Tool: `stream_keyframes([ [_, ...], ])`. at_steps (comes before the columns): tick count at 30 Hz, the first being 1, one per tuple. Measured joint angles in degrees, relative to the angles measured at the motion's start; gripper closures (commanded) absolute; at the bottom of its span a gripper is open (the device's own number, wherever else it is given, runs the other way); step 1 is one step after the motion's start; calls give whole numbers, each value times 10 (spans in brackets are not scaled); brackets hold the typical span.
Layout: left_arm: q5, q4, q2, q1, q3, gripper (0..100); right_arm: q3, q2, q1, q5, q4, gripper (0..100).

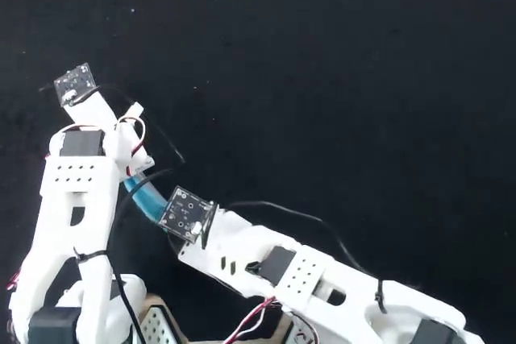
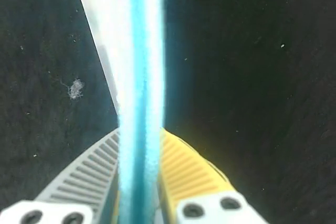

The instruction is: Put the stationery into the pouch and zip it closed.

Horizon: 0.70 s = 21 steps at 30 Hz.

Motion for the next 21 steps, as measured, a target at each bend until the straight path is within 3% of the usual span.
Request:
stream_keyframes([
  [10, 0, -8, 1, 4, 1, 967, -2, -2, 75, 31, 15, 988],
  [16, 0, -6, 2, 4, -4, 967, -2, -2, 50, 50, 97, 978],
  [21, 0, -6, 2, 4, -4, 967, -3, -2, 26, 52, 139, 813],
])
